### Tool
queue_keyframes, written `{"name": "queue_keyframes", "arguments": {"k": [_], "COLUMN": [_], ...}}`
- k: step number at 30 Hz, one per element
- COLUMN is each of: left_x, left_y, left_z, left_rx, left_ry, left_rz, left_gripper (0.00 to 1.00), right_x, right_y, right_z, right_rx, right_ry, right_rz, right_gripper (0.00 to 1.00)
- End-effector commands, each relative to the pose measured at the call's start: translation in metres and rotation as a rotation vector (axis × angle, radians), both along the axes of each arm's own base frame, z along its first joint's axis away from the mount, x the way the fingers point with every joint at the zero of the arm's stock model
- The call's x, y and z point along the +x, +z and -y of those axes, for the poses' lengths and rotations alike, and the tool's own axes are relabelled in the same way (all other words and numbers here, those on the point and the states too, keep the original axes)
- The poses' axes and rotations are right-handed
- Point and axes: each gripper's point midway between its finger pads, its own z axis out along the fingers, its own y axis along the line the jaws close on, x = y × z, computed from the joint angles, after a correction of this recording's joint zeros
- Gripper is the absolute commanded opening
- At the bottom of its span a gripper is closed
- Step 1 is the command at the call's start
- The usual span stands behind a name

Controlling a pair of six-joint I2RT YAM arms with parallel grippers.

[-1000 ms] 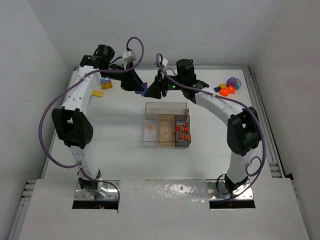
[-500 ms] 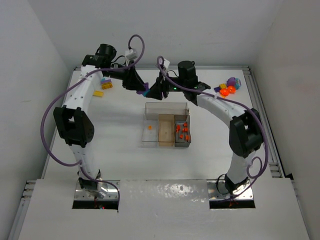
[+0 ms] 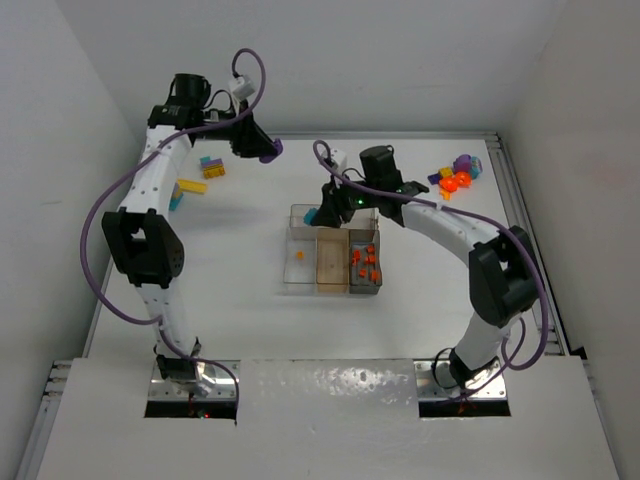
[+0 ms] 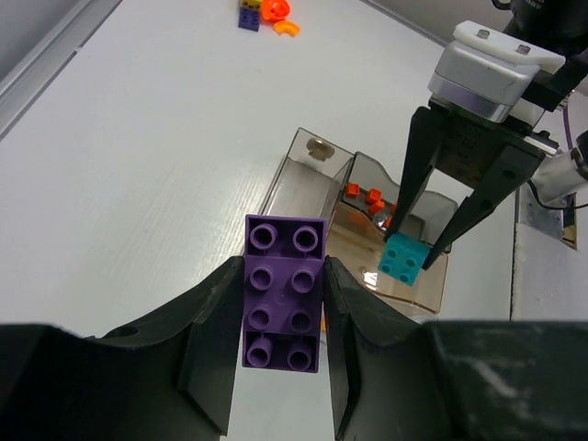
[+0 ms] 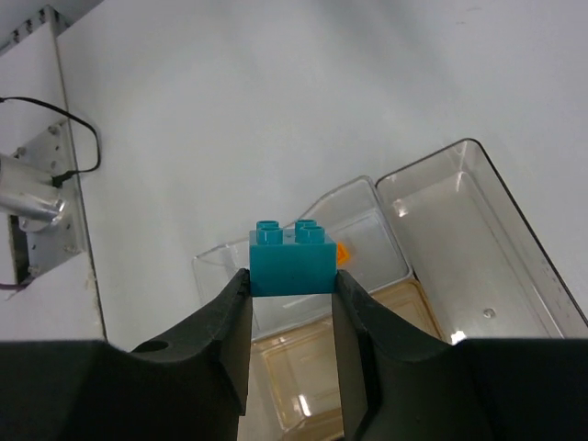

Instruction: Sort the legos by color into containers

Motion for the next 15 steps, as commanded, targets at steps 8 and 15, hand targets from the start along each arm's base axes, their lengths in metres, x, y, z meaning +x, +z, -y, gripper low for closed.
{"name": "queue_keyframes", "arguments": {"k": [8,15], "left_x": [0.018,0.023], "left_y": [-0.012,-0.021], "left_z": [-0.021,-0.02], "left_rx": [0.164,0.187], "left_ry": [0.209,0.256], "left_rz": [0.032,0.001], "left_gripper": [0.0,0.0], "right_x": [0.003,-0.023], "right_y": [-0.022,-0.061], "right_z": [0.061,0.054], "right_rx": [-0.514,-0.548], "right_ry": [-0.104,-0.081], "right_rz": [0.126,0.031], "right_gripper": [0.0,0.0]}}
